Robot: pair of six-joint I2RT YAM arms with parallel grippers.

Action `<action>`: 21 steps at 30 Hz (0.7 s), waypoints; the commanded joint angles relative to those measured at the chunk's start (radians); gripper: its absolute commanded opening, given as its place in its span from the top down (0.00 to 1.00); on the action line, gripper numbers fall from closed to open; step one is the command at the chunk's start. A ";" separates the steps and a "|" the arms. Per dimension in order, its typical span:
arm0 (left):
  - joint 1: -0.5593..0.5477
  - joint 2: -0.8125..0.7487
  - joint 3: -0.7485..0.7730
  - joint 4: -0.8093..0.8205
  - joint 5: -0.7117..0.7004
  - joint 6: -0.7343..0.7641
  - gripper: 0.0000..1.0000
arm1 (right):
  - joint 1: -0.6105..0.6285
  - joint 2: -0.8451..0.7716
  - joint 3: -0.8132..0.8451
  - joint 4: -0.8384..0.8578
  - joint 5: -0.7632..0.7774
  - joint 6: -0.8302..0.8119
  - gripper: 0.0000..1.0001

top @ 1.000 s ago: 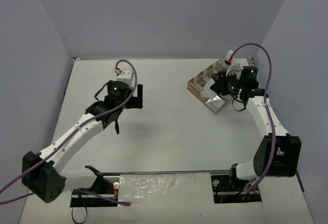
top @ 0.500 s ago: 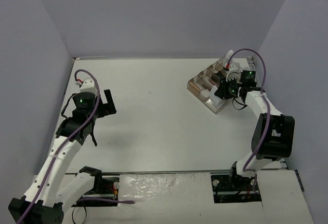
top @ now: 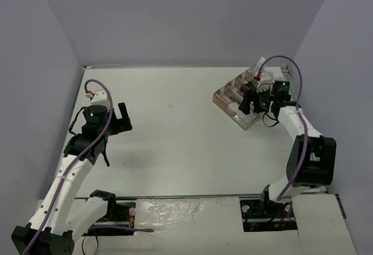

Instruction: Organize the makeup

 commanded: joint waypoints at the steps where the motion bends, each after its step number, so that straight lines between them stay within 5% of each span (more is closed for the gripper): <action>1: 0.007 -0.008 0.015 0.039 -0.004 -0.010 0.03 | 0.003 -0.252 0.005 0.026 0.115 0.100 0.07; 5: 0.007 -0.017 0.016 0.040 -0.020 -0.005 0.03 | 0.001 -0.421 0.004 0.014 0.247 0.200 0.00; 12: 0.007 -0.083 0.006 0.031 -0.073 0.030 0.03 | 0.000 -0.697 0.037 -0.071 0.402 0.344 0.00; 21: 0.007 -0.259 -0.043 -0.012 -0.121 0.111 0.03 | 0.091 -1.074 -0.065 -0.138 0.787 0.529 0.00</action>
